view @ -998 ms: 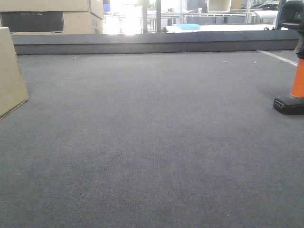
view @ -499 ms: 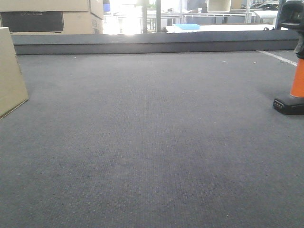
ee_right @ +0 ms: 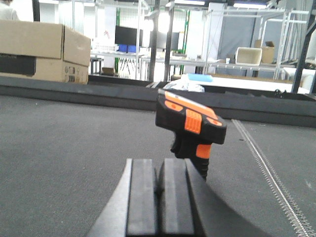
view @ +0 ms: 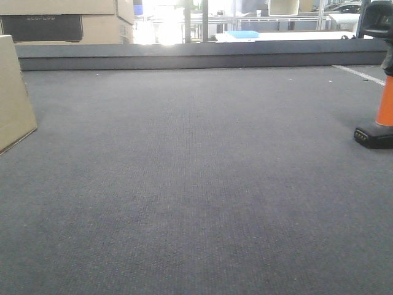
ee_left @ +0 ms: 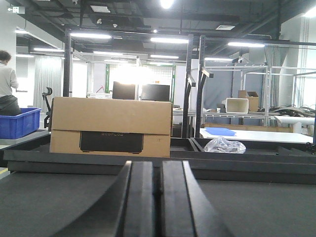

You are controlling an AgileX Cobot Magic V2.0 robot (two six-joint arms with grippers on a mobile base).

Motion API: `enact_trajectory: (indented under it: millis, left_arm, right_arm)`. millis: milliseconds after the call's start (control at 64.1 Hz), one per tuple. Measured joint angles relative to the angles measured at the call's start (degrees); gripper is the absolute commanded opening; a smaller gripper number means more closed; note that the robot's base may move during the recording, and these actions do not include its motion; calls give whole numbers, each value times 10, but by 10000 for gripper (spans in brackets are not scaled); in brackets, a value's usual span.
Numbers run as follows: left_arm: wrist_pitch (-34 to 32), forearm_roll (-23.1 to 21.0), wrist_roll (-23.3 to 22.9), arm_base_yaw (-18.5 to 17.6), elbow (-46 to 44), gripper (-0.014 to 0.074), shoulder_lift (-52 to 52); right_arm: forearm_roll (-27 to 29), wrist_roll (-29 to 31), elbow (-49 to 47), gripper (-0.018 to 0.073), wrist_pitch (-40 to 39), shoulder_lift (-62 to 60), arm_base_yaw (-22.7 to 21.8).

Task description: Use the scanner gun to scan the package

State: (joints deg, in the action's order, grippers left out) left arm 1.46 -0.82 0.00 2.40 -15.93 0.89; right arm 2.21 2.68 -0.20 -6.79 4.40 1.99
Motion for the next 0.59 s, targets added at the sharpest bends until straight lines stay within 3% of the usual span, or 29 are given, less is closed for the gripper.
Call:
enact_trajectory:
  millis: [187, 328, 593]
  left_arm:
    - [0, 0, 0, 0, 1, -111, 0]
    - [1, 0, 0, 0, 1, -111, 0]
    - [1, 0, 0, 0, 1, -111, 0]
  right_arm:
    - [0, -1, 1, -168, 68, -41, -10]
    - [0, -1, 1, -168, 68, -42, -32]
    - [0, -1, 1, -168, 68, -42, -33]
